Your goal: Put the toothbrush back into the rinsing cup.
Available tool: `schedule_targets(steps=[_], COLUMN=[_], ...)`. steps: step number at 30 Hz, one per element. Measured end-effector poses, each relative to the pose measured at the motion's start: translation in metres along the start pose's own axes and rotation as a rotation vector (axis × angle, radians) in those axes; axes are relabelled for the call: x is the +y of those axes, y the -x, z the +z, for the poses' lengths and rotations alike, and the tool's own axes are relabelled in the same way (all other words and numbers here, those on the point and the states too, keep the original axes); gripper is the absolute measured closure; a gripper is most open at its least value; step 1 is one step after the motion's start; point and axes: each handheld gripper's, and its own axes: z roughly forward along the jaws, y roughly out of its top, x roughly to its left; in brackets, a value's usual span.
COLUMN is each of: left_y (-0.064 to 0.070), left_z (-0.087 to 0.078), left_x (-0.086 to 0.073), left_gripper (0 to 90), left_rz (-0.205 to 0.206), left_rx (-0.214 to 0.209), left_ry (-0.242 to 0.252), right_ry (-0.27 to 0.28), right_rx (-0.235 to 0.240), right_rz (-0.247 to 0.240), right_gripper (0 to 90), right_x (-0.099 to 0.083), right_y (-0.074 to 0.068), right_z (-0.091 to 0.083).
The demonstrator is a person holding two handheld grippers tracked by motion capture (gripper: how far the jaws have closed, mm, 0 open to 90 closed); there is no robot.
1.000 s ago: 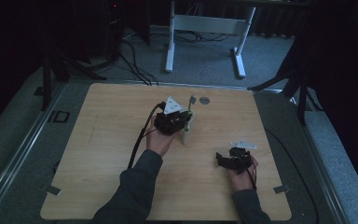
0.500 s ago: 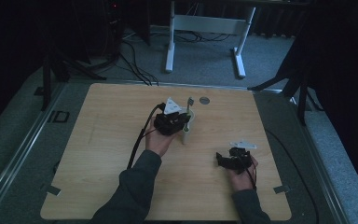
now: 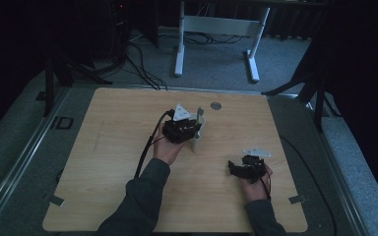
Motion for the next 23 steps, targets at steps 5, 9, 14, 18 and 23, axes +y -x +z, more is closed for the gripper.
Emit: schedule_targets(steps=[5,9,14,18,23], left_y=[0.001,0.001,0.0,-0.003,-0.01], left_z=[-0.001,-0.003,-0.008,-0.016,-0.03], left_x=[-0.003,-0.005,-0.006,-0.008,-0.013], left_gripper=[49.5,45.2,43.0,42.6,41.5], left_rz=[0.017,0.019,0.029,0.036,0.029], left_rx=[-0.001,0.005,0.011,0.032,0.06], left_ry=[-0.007,-0.004,0.004,-0.002,0.01], right_ry=[-0.001,-0.001,-0.001,-0.001,0.0], right_rx=[0.0,0.0,0.0,0.0,0.0], right_rz=[-0.001,-0.002,-0.002,-0.002,-0.002], right_gripper=[18.4,18.4,18.4,18.4,18.4], right_x=[0.0,0.0,0.0,0.0,0.0], right_y=[0.0,0.0,0.0,0.0,0.0], right_z=[0.0,0.0,0.0,0.0,0.0])
